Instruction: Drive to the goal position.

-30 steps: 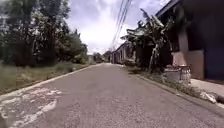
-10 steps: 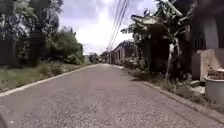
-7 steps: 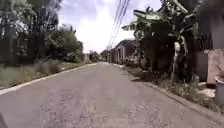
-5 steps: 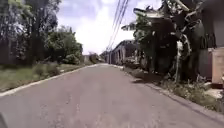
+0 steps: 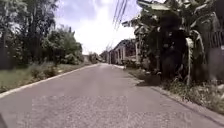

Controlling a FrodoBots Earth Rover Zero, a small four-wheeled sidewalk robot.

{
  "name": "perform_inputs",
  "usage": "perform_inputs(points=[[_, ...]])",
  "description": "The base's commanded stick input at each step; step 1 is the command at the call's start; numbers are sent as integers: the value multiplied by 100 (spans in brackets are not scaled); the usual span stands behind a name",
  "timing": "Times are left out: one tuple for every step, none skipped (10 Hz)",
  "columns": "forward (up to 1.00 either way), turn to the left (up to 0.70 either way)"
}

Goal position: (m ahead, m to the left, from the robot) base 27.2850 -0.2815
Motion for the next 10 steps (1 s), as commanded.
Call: perform_inputs(points=[[70,0],[70,0],[70,0],[70,0],[70,0],[70,0],[70,0],[70,0],[70,0],[70,0]])
